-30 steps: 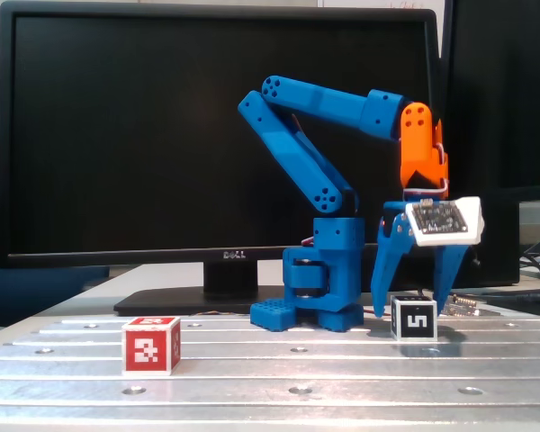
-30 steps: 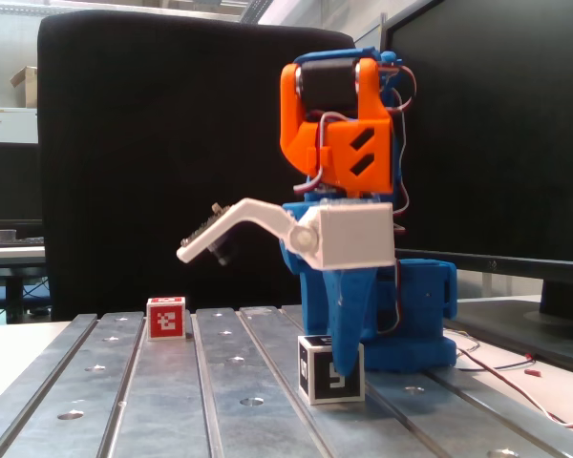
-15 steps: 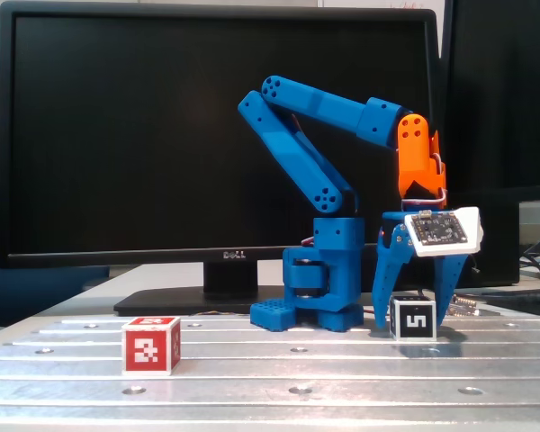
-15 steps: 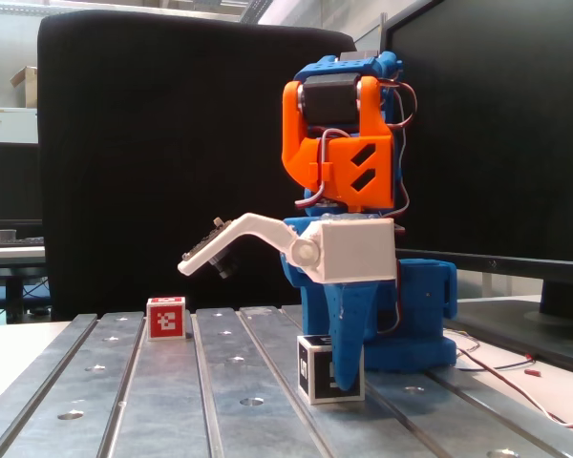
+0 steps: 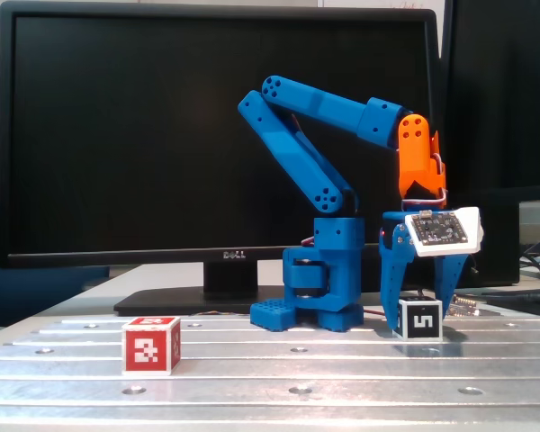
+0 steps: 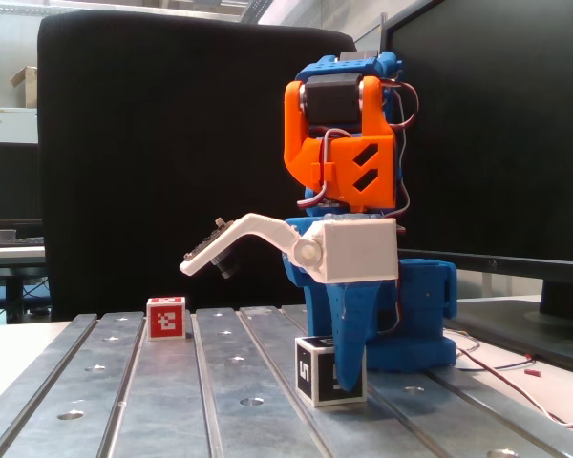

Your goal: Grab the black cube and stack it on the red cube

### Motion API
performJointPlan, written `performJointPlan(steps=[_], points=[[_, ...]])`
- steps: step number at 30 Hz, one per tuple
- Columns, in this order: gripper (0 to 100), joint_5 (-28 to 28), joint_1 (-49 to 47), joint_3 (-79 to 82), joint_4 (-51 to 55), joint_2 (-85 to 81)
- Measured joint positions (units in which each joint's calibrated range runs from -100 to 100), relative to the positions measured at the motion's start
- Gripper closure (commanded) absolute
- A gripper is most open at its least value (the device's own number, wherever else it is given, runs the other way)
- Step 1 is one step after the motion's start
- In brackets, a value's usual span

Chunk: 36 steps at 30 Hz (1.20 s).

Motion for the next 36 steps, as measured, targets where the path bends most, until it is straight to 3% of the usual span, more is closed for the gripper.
performJointPlan(steps=[13, 21, 27, 36], points=[[87, 0.0, 0.1, 0.0, 0.9, 0.0], [87, 1.5, 1.0, -7.5, 10.9, 0.0], [87, 7.1, 7.0, -13.7, 17.6, 0.0], [87, 20.1, 21.7, -23.5, 24.2, 0.2]])
